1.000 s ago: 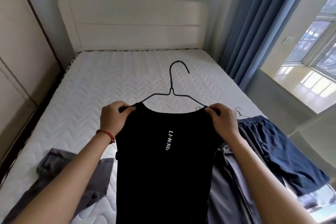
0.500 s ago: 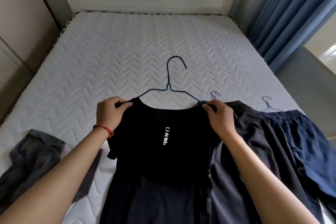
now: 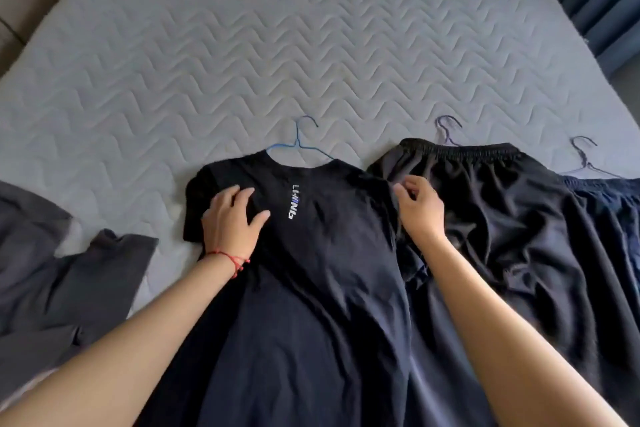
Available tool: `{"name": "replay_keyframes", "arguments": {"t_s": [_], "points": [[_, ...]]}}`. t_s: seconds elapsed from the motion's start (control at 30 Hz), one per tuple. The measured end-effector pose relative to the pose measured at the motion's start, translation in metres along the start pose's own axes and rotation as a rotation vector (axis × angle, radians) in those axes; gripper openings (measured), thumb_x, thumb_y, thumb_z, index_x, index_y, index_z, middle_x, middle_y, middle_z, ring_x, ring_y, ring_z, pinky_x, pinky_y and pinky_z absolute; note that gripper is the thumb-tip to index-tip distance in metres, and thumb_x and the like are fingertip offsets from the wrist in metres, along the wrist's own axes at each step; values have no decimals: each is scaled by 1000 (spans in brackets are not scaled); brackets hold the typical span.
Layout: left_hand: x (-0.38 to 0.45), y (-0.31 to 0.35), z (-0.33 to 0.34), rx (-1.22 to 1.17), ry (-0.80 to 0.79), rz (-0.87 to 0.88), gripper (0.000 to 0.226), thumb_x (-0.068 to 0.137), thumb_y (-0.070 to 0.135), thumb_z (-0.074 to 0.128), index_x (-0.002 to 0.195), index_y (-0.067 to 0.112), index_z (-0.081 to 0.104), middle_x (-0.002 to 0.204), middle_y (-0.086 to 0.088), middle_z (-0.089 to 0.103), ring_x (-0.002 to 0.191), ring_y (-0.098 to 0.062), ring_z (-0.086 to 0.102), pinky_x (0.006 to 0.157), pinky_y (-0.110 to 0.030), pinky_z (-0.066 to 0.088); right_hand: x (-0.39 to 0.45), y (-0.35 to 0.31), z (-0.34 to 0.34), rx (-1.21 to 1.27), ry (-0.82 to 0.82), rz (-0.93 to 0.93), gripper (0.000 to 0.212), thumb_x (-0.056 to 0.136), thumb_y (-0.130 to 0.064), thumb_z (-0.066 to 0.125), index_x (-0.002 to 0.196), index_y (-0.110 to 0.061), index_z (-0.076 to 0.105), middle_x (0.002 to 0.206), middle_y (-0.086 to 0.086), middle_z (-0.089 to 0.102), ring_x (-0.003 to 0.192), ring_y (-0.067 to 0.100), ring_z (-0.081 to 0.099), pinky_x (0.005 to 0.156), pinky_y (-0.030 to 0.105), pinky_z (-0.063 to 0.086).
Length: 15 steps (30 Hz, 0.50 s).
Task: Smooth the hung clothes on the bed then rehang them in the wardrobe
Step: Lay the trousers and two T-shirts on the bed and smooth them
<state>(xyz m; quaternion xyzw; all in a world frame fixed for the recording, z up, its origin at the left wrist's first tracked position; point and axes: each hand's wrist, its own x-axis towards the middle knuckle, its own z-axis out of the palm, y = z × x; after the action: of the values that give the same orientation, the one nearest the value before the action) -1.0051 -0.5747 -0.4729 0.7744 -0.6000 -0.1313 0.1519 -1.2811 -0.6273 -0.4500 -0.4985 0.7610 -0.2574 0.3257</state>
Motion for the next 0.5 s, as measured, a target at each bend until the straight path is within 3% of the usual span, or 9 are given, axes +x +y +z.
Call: {"name": "replay_keyframes", "arguments": {"t_s": [0.13,0.23,0.33,0.43,0.5], "points": [[-72,-17,66,67,-193,1,46,78,33,67,117,10,61,131,-18,55,123,-39,50,90,-53,45,-25,84,-9,36,115,239,26,90,-18,52,112,-7,61,111,13,67,108,28,59,91,32,40],[-112,-22,98,129,-337,-23,58,87,56,31,121,17,57,133,-13,55,122,-34,53,87,-54,47,-27,117,-1,20,94,303,28,90,-17,54,115,-6,60,114,15,66,109,28,58,92,30,39],[-137,-32,120,220,-405,-63,73,89,60,1,130,19,45,139,-11,49,129,-28,40,90,-58,44,-23,126,14,63,62,311,42,88,-22,60,126,-5,52,125,14,59,117,26,54,97,29,37],[-146,-38,130,271,-405,-61,73,89,59,0,136,17,38,143,-11,43,133,-26,29,97,-59,37,-16,130,31,90,56,346,55,83,-28,65,129,-4,46,128,13,55,120,27,50,98,30,36],[-145,-40,132,289,-395,-59,73,89,59,0,138,18,36,145,-11,41,135,-25,28,100,-59,34,-11,134,39,100,33,399,49,82,-30,66,121,-3,54,117,11,61,114,27,55,92,31,40]]}}
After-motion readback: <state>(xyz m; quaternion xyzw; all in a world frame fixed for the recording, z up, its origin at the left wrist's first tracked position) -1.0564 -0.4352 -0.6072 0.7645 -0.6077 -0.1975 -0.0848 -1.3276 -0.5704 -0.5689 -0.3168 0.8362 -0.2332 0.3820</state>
